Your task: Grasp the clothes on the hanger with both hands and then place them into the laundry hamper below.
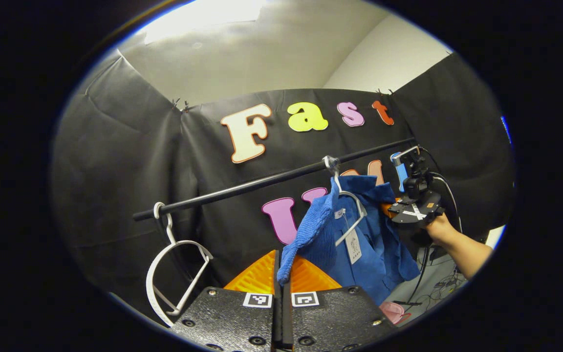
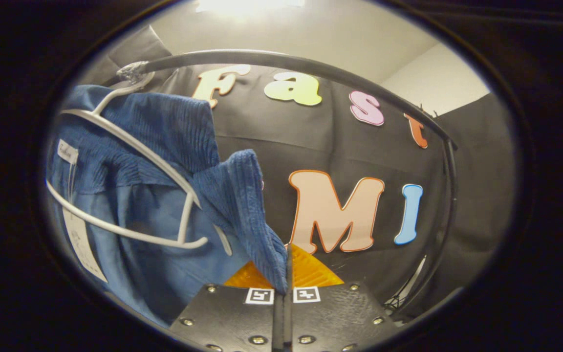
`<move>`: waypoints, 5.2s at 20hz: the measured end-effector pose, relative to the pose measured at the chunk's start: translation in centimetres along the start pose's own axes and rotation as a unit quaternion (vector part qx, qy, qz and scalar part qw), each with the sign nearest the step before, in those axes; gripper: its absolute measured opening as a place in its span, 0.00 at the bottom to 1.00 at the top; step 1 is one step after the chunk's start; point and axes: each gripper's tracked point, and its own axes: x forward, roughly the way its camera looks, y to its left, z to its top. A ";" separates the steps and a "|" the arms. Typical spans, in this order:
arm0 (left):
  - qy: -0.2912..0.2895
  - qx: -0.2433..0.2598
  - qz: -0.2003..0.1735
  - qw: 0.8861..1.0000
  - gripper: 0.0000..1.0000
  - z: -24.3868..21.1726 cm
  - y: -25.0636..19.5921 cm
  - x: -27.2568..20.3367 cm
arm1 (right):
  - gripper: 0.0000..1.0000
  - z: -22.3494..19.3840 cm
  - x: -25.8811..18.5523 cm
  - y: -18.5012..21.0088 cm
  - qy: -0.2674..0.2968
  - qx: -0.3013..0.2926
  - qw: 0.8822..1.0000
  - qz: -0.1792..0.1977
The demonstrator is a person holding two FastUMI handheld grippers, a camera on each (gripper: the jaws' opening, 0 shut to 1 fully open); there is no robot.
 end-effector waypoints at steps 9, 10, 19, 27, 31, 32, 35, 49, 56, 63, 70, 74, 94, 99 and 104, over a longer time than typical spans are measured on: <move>-0.002 0.026 0.036 0.999 0.01 -1.8 1.3 5.1 | 0.00 -1.3 5.6 -0.9 0.014 0.033 0.999 -0.018; -0.001 0.017 0.032 0.999 0.00 -2.2 1.0 5.5 | 0.02 -1.9 6.0 -0.9 0.023 0.029 0.999 -0.017; 0.011 -0.038 0.046 0.998 0.00 -6.9 1.4 6.7 | 0.00 -8.8 5.6 2.8 0.100 0.016 0.994 0.031; 0.030 -0.062 0.054 0.996 0.00 -11.5 0.9 5.5 | 0.00 -10.0 -2.5 5.0 0.122 0.049 0.989 0.061; 0.013 -0.080 0.057 0.995 0.01 -12.0 0.4 3.9 | 0.00 -12.7 -6.0 6.0 0.166 0.030 0.984 0.061; 0.014 -0.084 0.058 0.995 0.00 -12.4 0.1 3.6 | 0.01 -13.1 -6.9 6.2 0.167 0.032 0.984 0.060; 0.024 -0.096 0.062 0.993 0.00 -13.3 -0.2 2.4 | 0.00 -14.1 -9.4 7.4 0.178 0.047 0.981 0.067; -0.027 -0.102 0.055 0.993 0.00 -6.9 -6.0 -0.3 | 0.01 -4.4 -20.5 10.1 0.111 0.109 0.980 0.121; -0.070 -0.119 0.026 0.990 0.00 -2.1 -10.9 1.4 | 0.00 0.2 -23.2 8.2 0.074 0.125 0.981 0.130; -0.086 -0.121 -0.007 0.989 0.00 -1.4 -15.8 4.7 | 0.01 -0.2 -21.4 6.0 0.057 0.126 0.984 0.110; -0.111 -0.124 -0.014 0.986 0.00 -3.1 -18.0 8.6 | 0.01 -2.4 -17.8 5.0 0.054 0.138 0.984 0.101; -0.088 -0.124 -0.011 0.988 0.01 -8.2 -19.2 10.7 | 0.01 -7.9 -16.4 6.8 0.084 0.137 0.981 0.109; 0.129 -0.193 0.000 0.973 0.02 -41.2 -20.9 12.4 | 0.01 -38.8 -19.1 9.3 0.259 0.138 0.955 0.045; 0.161 -0.178 -0.012 0.971 0.02 -46.1 -22.4 11.7 | 0.02 -44.2 -20.8 9.0 0.298 0.117 0.947 0.031; 0.232 -0.167 -0.022 0.958 0.04 -52.1 -24.2 10.6 | 0.04 -50.1 -23.3 9.0 0.362 0.107 0.926 0.019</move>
